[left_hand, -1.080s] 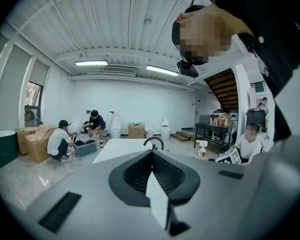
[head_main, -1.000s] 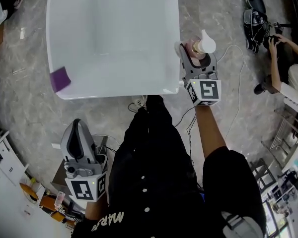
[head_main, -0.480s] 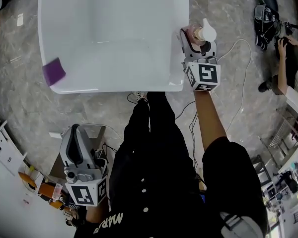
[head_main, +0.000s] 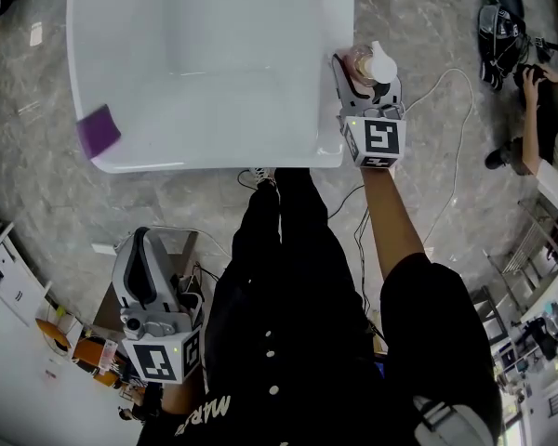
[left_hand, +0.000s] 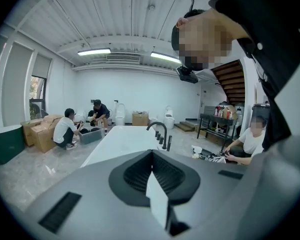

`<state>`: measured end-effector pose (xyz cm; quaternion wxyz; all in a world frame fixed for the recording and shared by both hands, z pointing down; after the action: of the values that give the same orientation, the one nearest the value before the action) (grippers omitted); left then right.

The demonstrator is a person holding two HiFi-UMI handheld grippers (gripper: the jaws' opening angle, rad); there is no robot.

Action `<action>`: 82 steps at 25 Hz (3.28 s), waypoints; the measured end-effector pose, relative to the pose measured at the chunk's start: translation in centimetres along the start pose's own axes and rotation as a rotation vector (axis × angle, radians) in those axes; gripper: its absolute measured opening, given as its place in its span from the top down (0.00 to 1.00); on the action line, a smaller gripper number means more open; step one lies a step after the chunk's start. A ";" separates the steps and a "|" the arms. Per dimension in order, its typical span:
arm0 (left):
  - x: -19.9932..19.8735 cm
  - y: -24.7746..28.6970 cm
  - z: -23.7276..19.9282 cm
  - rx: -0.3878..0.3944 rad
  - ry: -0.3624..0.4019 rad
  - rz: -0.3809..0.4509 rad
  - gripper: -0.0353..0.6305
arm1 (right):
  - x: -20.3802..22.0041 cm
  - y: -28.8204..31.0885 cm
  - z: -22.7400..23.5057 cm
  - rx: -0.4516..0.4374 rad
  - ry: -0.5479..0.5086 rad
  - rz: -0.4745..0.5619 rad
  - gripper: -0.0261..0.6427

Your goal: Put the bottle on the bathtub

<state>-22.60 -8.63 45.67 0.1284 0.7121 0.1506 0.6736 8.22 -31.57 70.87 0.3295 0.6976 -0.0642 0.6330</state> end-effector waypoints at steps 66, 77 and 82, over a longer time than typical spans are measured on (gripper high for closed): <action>-14.5 -6.3 -1.8 0.078 0.075 0.495 0.93 | -30.0 -34.1 0.8 0.243 -0.014 0.423 0.96; -14.2 -6.7 -1.1 0.080 0.087 0.494 0.93 | -29.8 -33.7 0.3 0.202 -0.009 0.432 0.96; -14.4 -6.7 -1.4 0.078 0.089 0.498 0.93 | -29.9 -33.1 0.1 0.188 -0.005 0.428 0.96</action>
<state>-24.96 -8.06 29.95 -0.0757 0.7013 0.0018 0.7088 19.32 -15.79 30.68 0.1212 0.6971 -0.1524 0.6900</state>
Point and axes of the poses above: the fingertips, and each gripper's own axes: y forward along the fingers, z to its right, x out of its underside, the point moved 9 cm from there along -y, backward along the fingers, and after that the axes turned 1 degree about y, right-handed, at the moved point
